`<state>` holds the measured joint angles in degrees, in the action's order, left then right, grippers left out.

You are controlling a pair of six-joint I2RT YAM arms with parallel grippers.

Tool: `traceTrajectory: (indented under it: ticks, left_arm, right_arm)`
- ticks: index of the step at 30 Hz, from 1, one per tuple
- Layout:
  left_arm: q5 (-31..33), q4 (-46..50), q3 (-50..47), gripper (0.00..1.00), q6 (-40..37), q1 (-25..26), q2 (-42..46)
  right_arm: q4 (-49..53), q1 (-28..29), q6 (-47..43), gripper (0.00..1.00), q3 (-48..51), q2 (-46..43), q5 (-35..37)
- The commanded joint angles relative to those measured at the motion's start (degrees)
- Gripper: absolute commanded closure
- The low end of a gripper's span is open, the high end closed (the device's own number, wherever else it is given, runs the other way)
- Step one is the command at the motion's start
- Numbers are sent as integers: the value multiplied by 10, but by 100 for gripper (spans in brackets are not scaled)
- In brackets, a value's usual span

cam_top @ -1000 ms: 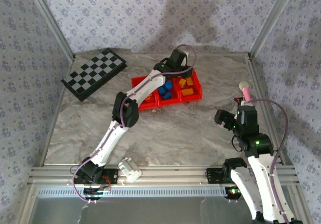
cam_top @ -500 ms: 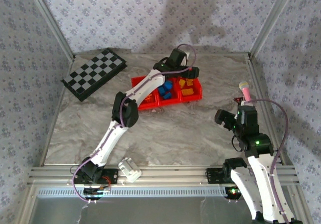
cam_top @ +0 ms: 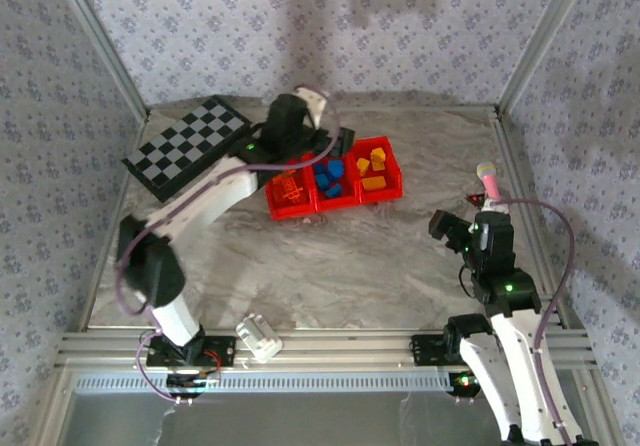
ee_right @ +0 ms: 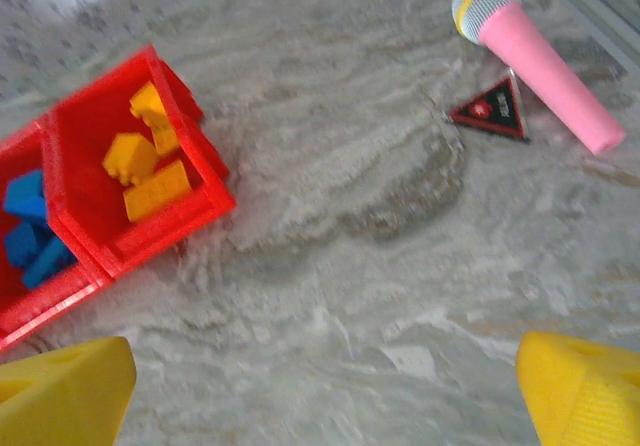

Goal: Sort the legos into containers by color
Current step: Reset both arms

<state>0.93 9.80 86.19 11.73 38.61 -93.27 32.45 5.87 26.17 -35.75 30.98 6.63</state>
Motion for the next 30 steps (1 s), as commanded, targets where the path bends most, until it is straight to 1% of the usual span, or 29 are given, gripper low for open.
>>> traceTrajectory:
  ticks: [1, 2, 4, 7, 9, 13, 14, 17, 19, 21, 23, 24, 27, 28, 29, 30]
  left_arm:
    - [46, -134, -137, 0, -60, -1, 95]
    - [57, -156, -178, 0, -69, -1, 126]
    - [76, -184, -255, 0, -88, -1, 187]
    - [77, -225, -360, 0, -120, -1, 260]
    - [106, -265, -428, 0, -140, -1, 302]
    - [199, -336, -545, 0, -168, -19, 374]
    - [220, -334, -560, 0, -155, -30, 385]
    - [250, -298, -595, 0, -85, -99, 413]
    - [271, -278, -616, 0, -54, -143, 424]
    - [276, -274, -633, 0, -49, -165, 429]
    - [275, -289, -652, 0, -55, -175, 433]
    - [274, -294, -659, 0, -58, -179, 435]
    - [272, -296, -675, 0, -59, -188, 445]
    - [273, -296, -682, 0, -61, -191, 452]
    - [272, -299, -689, 0, -62, -193, 458]
    - [271, -303, -698, 0, -65, -197, 467]
  right_arm:
    - [-158, -3, 13, 0, 36, -8, -41]
    - [-204, -4, 10, 0, 48, -10, -58]
    - [-329, -5, 17, 0, 78, -4, -75]
    - [-444, -5, 2, 0, 96, 36, -80]
    - [-474, -5, -40, 0, 87, 82, -73]
    - [-492, -5, -160, 1, 52, 175, -67]
    - [-507, -6, -181, 1, 53, 193, -66]
    - [-586, -6, -233, 1, 70, 240, -33]
    - [-601, -9, -262, 0, 71, 276, 1]
    - [-598, -12, -288, 0, 68, 312, 29]
    - [-602, -16, -293, 0, 76, 338, 37]
    - [-623, -20, -292, 0, 89, 355, 45]
    - [-682, -33, -271, 0, 128, 400, 39]
    - [-688, -34, -280, 0, 135, 415, 46]
    - [-685, -37, -269, 0, 141, 429, 30]
    - [-729, -45, -253, 0, 156, 456, 22]
